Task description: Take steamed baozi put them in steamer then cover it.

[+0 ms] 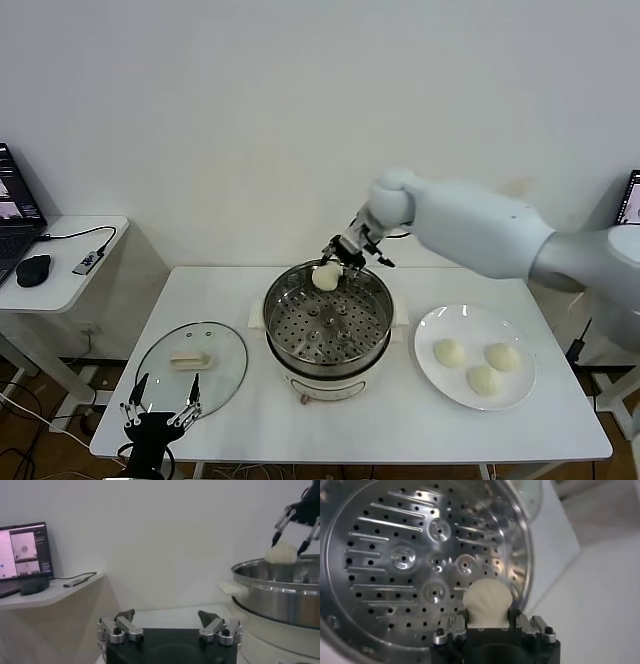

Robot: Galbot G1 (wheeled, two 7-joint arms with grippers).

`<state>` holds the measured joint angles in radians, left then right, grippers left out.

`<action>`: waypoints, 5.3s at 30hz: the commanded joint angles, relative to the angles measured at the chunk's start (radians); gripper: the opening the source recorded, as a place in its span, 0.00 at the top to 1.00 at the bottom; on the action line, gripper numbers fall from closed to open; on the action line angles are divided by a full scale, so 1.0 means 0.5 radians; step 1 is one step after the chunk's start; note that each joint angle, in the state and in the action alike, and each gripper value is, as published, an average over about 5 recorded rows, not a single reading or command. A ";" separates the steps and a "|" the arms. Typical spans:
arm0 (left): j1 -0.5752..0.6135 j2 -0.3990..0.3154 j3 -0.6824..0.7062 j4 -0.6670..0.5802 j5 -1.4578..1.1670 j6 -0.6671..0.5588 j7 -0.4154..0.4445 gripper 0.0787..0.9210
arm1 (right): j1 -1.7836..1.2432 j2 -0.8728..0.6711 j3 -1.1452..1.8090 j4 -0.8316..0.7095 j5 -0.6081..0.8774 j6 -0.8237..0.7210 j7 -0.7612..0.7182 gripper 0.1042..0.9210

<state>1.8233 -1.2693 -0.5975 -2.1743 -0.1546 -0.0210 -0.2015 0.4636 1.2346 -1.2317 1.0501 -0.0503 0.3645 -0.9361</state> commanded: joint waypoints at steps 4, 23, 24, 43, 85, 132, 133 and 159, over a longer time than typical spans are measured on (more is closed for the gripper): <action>-0.011 0.003 -0.006 0.006 -0.008 0.001 0.004 0.12 | -0.037 0.186 -0.090 -0.203 -0.488 0.436 0.071 0.51; -0.006 -0.008 -0.003 -0.014 -0.006 -0.001 0.003 0.12 | -0.072 0.240 -0.078 -0.296 -0.635 0.642 0.184 0.35; -0.005 -0.009 -0.004 -0.017 -0.006 -0.001 0.003 0.12 | -0.063 0.236 -0.077 -0.291 -0.622 0.647 0.187 0.32; 0.003 0.017 -0.005 -0.103 0.019 0.012 0.017 0.12 | 0.656 -0.565 -0.293 0.663 0.600 -0.481 -0.341 0.12; -0.042 0.060 -0.043 -0.028 0.012 0.025 0.029 0.12 | -0.804 -1.217 0.504 0.581 -0.034 -1.267 -0.104 0.12; -0.035 0.048 -0.031 -0.047 0.017 0.024 0.034 0.12 | -0.798 -1.164 0.678 0.515 -0.072 -1.241 -0.155 0.37; -0.035 0.049 -0.030 -0.049 0.017 0.024 0.034 0.12 | -0.739 -1.189 0.658 0.538 -0.039 -1.246 -0.171 0.37; -0.133 0.082 -0.008 -0.065 -0.025 0.034 0.030 0.12 | 0.644 -0.508 -0.268 0.948 1.206 -1.816 0.068 0.35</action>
<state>1.7704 -1.2261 -0.6022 -2.2092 -0.1662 -0.0022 -0.1851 0.6378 0.7633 -1.2503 1.4943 0.3272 -0.4201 -0.9694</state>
